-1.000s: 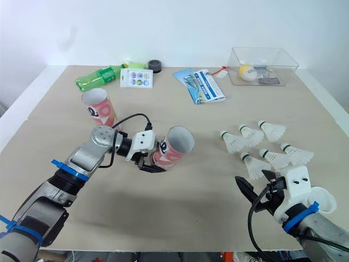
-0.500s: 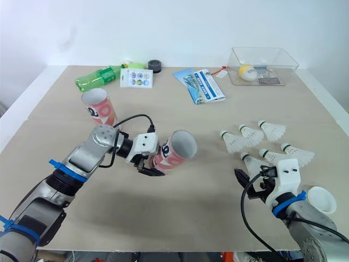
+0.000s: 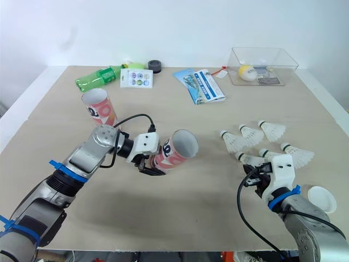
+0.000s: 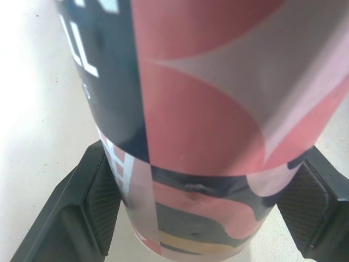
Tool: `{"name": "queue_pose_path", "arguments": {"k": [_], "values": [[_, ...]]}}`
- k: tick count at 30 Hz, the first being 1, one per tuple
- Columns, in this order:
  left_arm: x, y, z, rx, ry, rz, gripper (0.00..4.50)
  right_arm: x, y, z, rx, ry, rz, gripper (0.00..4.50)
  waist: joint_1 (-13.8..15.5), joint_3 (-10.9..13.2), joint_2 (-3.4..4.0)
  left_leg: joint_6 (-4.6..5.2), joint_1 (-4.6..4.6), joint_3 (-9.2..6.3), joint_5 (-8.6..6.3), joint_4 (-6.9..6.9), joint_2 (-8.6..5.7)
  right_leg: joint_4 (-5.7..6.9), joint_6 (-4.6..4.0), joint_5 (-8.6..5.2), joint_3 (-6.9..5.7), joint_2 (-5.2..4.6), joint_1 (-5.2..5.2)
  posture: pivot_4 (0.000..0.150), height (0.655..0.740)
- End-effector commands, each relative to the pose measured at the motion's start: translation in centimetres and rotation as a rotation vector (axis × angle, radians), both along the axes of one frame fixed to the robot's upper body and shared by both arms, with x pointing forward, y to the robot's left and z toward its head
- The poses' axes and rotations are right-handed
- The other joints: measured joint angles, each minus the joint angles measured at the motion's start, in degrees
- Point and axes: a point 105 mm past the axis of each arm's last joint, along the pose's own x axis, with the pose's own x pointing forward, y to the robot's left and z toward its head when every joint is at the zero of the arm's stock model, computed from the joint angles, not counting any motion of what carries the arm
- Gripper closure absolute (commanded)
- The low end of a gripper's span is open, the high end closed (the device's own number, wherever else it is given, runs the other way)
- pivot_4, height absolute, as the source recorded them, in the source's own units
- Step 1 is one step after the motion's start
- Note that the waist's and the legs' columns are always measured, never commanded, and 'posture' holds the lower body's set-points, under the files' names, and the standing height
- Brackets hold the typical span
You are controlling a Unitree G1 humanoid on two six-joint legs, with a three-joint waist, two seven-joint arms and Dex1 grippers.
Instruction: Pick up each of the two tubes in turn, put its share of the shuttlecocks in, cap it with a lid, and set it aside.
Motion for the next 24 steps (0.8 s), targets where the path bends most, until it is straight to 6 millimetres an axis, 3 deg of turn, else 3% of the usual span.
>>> {"name": "queue_pose_path", "arguments": {"k": [1, 4, 11, 19, 24], "values": [[-0.2, -0.2, 0.4, -0.005, -0.023, -0.012, 0.82, 0.1, 0.1, 1.2, -0.027, -0.042, 0.010, 4.46, 0.00, 0.00, 0.00, 0.00, 0.00, 0.00, 0.00, 0.01, 0.00, 0.00, 0.00, 0.00, 0.00, 0.00, 0.00, 0.150, 0.7400], [0.1, -0.2, 0.4, -0.002, -0.027, -0.009, 0.82, 0.0, 0.2, 1.9, -0.058, -0.051, 0.030, 4.46, 0.00, 0.00, 0.02, 0.00, -0.02, 0.00, 0.00, 0.09, 0.00, 0.03, 0.00, 0.01, 0.00, 0.00, 0.00, 0.150, 0.7400], [0.8, -0.3, 0.4, -0.001, -0.023, -0.009, 0.82, -0.7, 1.1, 5.6, -0.218, -0.086, 0.154, 4.46, 0.01, 0.00, 0.06, 0.01, -0.06, 0.01, -0.01, 0.30, -0.01, 0.07, 0.04, 0.11, 0.03, 0.00, 0.02, 0.150, 0.7400], [2.0, -0.5, 1.0, 0.025, -0.001, -0.042, 0.82, -1.6, 3.5, 14.6, -0.598, -0.214, 0.492, 4.46, -0.03, 0.08, 0.13, 0.04, -0.14, 0.04, 0.02, 0.53, -0.02, 0.06, 0.11, 0.27, 0.07, 0.00, 0.00, 0.150, 0.7400], [2.6, -0.6, 1.4, 0.053, 0.033, -0.061, 0.82, -1.0, 6.0, 17.8, -0.847, -0.367, 0.726, 4.46, -0.34, 0.11, 0.13, 0.07, -0.23, 0.07, 0.00, 0.47, -0.01, -0.03, 0.10, 0.25, 0.07, 0.00, -0.07, 0.150, 0.7400]]}}
